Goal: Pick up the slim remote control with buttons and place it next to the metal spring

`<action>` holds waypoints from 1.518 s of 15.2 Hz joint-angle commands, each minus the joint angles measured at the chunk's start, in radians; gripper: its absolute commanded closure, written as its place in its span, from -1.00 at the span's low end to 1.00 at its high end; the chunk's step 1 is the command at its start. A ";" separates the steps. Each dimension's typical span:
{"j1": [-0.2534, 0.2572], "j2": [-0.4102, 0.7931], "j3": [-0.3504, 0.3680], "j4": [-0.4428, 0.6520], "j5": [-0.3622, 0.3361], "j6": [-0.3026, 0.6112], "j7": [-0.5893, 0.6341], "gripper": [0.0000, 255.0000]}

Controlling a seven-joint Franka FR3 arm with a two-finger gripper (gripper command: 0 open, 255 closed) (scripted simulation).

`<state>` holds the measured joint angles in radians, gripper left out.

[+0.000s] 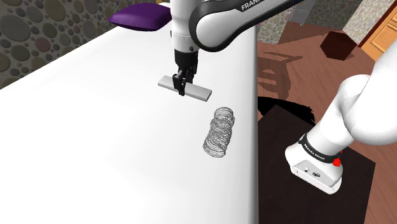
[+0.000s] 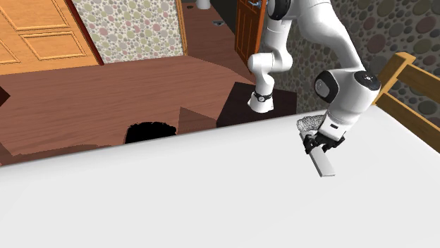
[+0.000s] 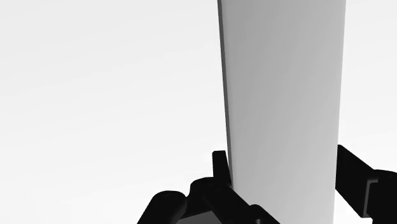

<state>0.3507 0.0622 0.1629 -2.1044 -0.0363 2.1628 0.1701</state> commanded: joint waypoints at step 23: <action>0.001 0.045 -0.001 -0.046 -0.012 0.091 0.009 -1.00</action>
<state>0.3514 0.1206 0.1607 -2.1541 -0.0514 2.2709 0.1805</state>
